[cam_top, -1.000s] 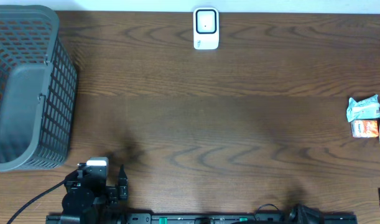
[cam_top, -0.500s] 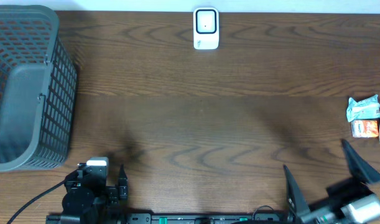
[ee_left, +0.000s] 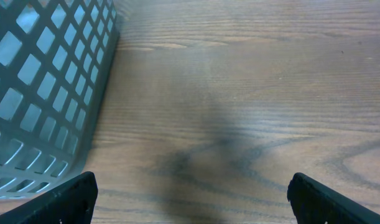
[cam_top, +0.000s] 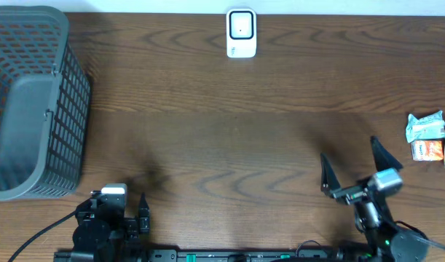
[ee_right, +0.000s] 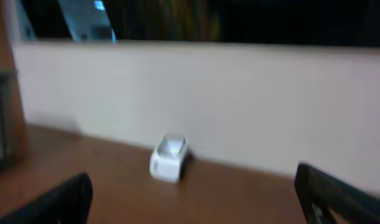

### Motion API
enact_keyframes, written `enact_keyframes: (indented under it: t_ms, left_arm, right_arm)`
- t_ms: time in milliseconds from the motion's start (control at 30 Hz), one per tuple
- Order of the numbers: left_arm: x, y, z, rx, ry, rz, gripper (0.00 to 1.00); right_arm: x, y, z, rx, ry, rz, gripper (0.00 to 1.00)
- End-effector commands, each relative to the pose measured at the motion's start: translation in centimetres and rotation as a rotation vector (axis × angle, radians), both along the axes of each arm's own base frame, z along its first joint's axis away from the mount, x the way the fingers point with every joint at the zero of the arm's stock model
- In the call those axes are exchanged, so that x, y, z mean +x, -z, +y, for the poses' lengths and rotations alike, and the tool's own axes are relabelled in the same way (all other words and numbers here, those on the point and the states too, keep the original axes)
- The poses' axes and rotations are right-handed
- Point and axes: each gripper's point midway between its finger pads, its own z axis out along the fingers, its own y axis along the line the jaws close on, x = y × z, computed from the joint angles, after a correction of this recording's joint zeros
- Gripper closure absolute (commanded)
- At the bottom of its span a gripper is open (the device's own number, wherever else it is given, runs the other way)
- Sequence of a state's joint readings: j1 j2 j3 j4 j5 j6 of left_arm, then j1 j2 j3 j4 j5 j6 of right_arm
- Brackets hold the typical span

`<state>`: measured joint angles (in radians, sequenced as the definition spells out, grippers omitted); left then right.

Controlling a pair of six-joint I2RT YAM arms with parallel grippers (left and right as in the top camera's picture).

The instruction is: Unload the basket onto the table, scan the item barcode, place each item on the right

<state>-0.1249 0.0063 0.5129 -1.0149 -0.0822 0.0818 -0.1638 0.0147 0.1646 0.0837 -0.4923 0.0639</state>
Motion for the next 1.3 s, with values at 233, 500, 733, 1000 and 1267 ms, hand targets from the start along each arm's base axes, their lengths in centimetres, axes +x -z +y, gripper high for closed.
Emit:
enact_keyframes:
  t_ms: [233, 500, 733, 1000, 1267]
  left_arm:
    - [0.0, 0.0, 0.2, 0.004, -0.010, -0.001, 0.02]
    - [0.0, 0.0, 0.2, 0.004, -0.010, -0.001, 0.02]
    - [0.0, 0.0, 0.2, 0.004, -0.010, -0.001, 0.02]
    - [0.0, 0.0, 0.2, 0.004, -0.010, -0.001, 0.02]
    - [0.0, 0.0, 0.2, 0.004, -0.010, -0.001, 0.02]
  right_arm:
    - [1.6, 5.0, -0.7, 0.021, 0.035, 0.055, 0.01]
    - [2.2, 10.2, -1.6, 0.026, 0.094, 0.269, 0.01]
    - [2.0, 10.1, -0.4, 0.019, 0.045, 0.266, 0.01]
    - [1.9, 10.1, 0.0, 0.017, 0.027, 0.266, 0.01]
    - [1.9, 10.1, 0.0, 0.017, 0.027, 0.266, 0.01]
